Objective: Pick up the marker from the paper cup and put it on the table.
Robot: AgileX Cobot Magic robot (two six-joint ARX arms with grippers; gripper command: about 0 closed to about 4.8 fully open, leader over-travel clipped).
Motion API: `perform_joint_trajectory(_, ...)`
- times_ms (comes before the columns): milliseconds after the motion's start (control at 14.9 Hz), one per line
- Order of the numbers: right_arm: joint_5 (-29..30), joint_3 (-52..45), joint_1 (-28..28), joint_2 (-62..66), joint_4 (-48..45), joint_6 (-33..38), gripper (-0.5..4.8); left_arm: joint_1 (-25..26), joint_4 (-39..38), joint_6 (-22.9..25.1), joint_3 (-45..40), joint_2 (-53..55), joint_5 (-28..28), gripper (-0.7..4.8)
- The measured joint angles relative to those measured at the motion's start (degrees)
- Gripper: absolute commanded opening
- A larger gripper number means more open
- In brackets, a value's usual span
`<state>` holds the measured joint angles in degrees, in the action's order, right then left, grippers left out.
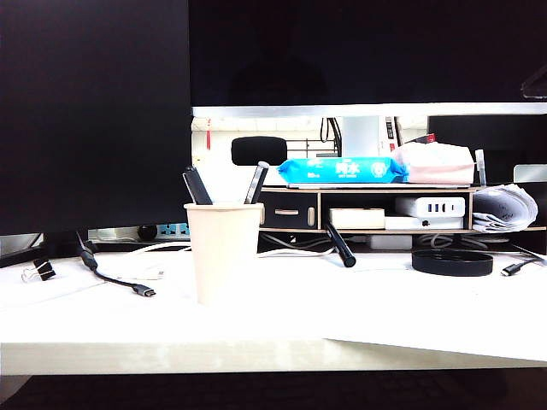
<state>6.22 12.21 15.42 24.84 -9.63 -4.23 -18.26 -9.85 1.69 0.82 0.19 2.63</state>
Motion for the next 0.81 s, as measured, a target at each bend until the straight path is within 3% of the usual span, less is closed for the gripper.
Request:
perform_joint_trajectory(268, 0.0, -7.1, 0.0, 0.0, -11.0, -0.1, -0.01, 0.0, 2.4, -0.1, -0.3, 0.0, 0.2, -0.05)
perform_joint_trajectory(805, 1.4, -11.5, 0.0, -0.1, -11.2, 4.5, -0.01, 0.0, 6.6, -0.2, -0.3, 0.0, 0.2, -0.05)
